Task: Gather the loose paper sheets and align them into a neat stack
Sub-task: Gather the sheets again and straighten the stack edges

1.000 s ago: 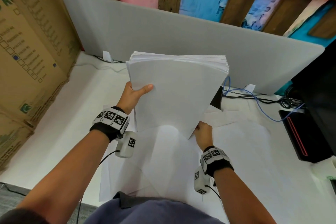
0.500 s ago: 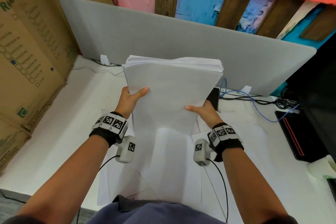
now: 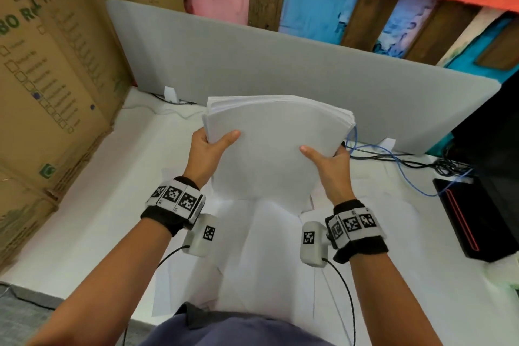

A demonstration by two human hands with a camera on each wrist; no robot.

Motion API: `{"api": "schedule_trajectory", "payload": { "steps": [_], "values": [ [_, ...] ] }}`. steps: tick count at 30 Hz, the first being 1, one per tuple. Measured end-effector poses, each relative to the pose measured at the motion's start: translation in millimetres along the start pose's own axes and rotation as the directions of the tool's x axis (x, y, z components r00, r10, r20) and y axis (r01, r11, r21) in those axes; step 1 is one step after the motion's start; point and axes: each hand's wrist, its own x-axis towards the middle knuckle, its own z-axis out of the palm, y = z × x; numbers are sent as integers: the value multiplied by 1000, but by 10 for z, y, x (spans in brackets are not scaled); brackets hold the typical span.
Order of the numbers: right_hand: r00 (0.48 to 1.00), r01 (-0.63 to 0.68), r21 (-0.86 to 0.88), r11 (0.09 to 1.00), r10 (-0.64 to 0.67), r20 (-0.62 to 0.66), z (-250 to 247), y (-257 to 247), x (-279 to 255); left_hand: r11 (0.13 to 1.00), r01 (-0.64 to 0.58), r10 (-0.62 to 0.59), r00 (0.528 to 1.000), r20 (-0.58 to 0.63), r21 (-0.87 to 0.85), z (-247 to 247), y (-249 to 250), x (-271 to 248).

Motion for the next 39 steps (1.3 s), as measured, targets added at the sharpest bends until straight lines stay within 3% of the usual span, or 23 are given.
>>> {"api": "schedule_trajectory", "payload": {
  "steps": [4, 7, 10, 18, 27, 28, 31, 34, 36, 39],
  "values": [
    [997, 76, 47, 996, -75, -19, 39, -267, 3, 996, -57, 48, 992, -117, -74, 140, 220, 58],
    [987, 158, 94, 983, -153, -58, 114, -431, -31, 980, -170, 146, 969, -200, -106, 222, 345, 113],
    [971, 225, 73, 972, -216, -106, 187, -520, -50, 972, -193, 152, 949, -275, -130, 280, 399, 153],
    [961, 246, 34, 969, -239, -139, 159, -513, -3, 982, -153, 118, 954, -275, -109, 262, 394, 181],
    [957, 289, 21, 957, -289, -11, -21, -476, 24, 983, -173, 155, 959, -238, -57, 178, 379, 155],
    [962, 273, 18, 962, -273, 25, -60, -437, 17, 980, -193, 175, 958, -229, -58, 162, 355, 155],
    [989, 67, -21, 998, -64, 130, -117, -158, 6, 976, -214, 200, 953, -227, -39, 113, 282, 149],
    [984, -85, -149, 985, 106, 144, -90, 146, -35, 979, -173, 153, 974, -169, -109, 87, 90, 74],
    [982, -151, -122, 981, 163, 98, -54, 227, -61, 992, -122, 117, 984, -136, -29, 83, -108, 17],
    [988, -139, -77, 987, 144, 60, 34, 174, -90, 998, -61, 60, 982, -178, -3, 95, -238, 19]
  ]
}}
